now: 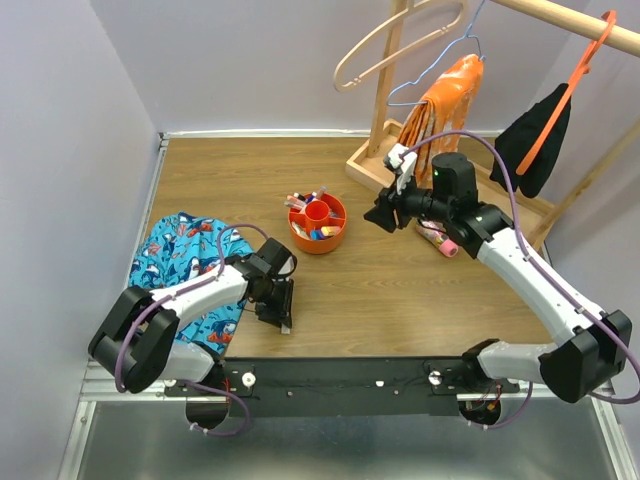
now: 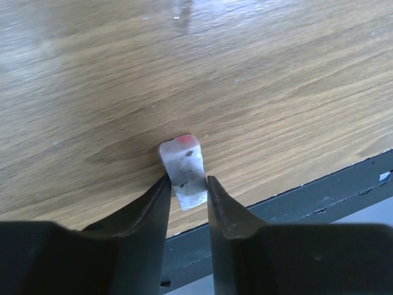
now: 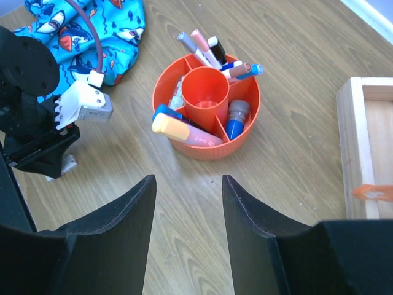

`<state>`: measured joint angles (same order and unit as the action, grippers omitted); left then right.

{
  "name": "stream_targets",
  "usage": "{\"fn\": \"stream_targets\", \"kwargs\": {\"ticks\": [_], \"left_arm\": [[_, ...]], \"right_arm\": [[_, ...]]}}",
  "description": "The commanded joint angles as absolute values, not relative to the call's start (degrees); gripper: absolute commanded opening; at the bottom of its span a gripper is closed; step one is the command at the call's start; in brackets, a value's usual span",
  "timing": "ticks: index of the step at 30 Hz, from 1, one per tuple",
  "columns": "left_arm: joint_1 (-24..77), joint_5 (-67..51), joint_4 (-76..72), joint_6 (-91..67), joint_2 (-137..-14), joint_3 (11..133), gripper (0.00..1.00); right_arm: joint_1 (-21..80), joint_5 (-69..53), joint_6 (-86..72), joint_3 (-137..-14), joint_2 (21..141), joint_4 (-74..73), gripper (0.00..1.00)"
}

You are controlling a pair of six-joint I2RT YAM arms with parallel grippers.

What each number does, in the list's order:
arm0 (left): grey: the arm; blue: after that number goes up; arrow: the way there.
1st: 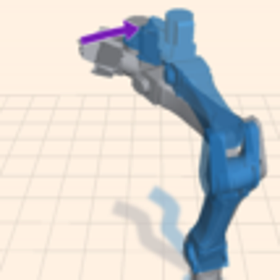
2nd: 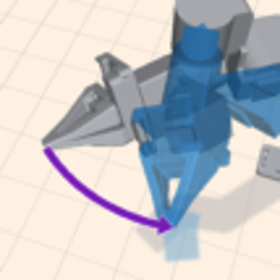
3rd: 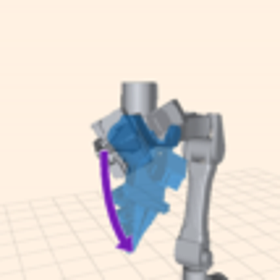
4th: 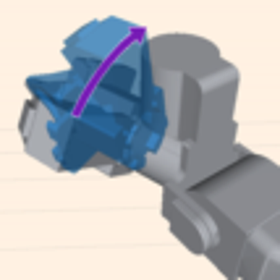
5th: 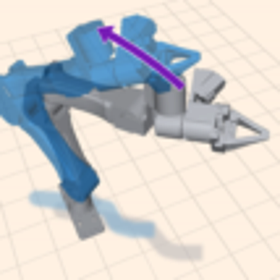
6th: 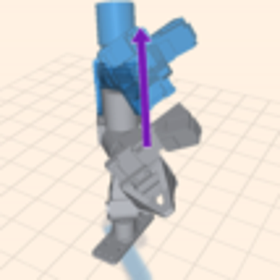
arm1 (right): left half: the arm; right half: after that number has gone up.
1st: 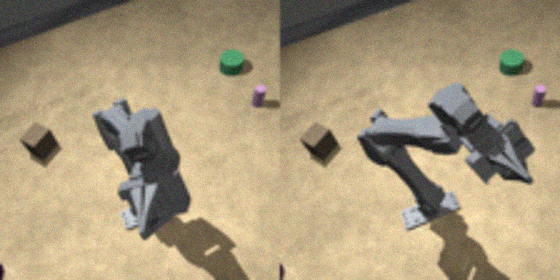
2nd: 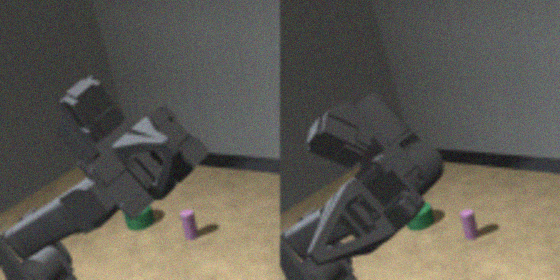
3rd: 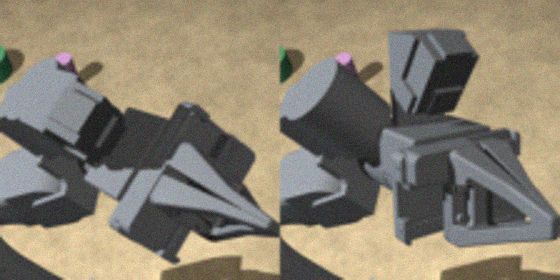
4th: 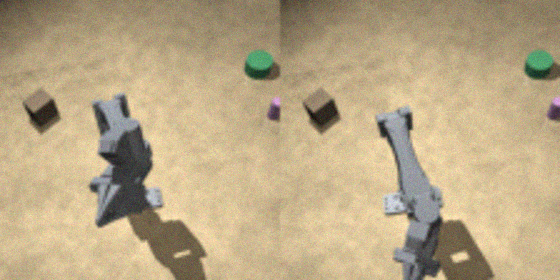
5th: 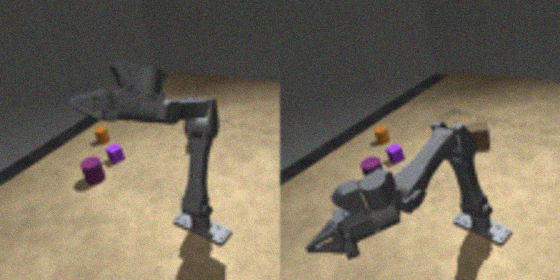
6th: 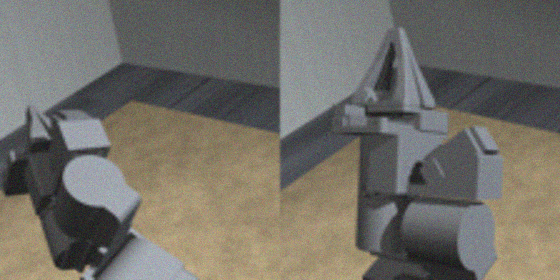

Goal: Sort the stationery into containers
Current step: Pick up the stationery from the center of the board, then place the stationery in the storage box.

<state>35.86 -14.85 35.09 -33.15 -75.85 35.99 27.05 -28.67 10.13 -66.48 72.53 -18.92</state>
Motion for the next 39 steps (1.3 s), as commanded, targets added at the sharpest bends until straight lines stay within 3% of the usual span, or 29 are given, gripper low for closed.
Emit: {"fn": "stream_targets", "kwargs": {"ticks": [1,4,5,9,17,28,39], "left_arm": [[37.53,-13.53,32.44,-31.12,-79.19,35.15,0.33],[38.23,-15.64,31.73,-29.10,-78.32,36.82,0.25],[38.49,-16.08,31.73,-28.57,-77.70,38.31,0.16],[38.58,-20.82,32.96,-23.66,-73.49,44.63,0.00],[38.24,-20.23,32.53,-7.04,-65.93,60.02,0.00],[26.47,-14.42,7.77,-4.75,-71.71,56.95,0.00],[24.43,-14.33,-1.84,-9.48,-78.57,53.62,0.00]], "right_arm": [[27.33,-27.42,10.72,-63.28,69.96,-17.75,0.55],[27.33,-27.07,11.16,-62.75,69.08,-17.49,0.55],[27.33,-26.90,11.60,-62.75,68.91,-17.66,0.55],[27.33,-25.14,13.44,-63.10,67.94,-18.37,0.55],[27.33,-23.90,16.52,-61.79,66.71,-17.58,0.55],[27.33,-23.73,17.76,-60.21,66.80,-17.23,0.55],[27.25,-22.32,18.54,-59.06,66.36,-17.40,0.55]]}}
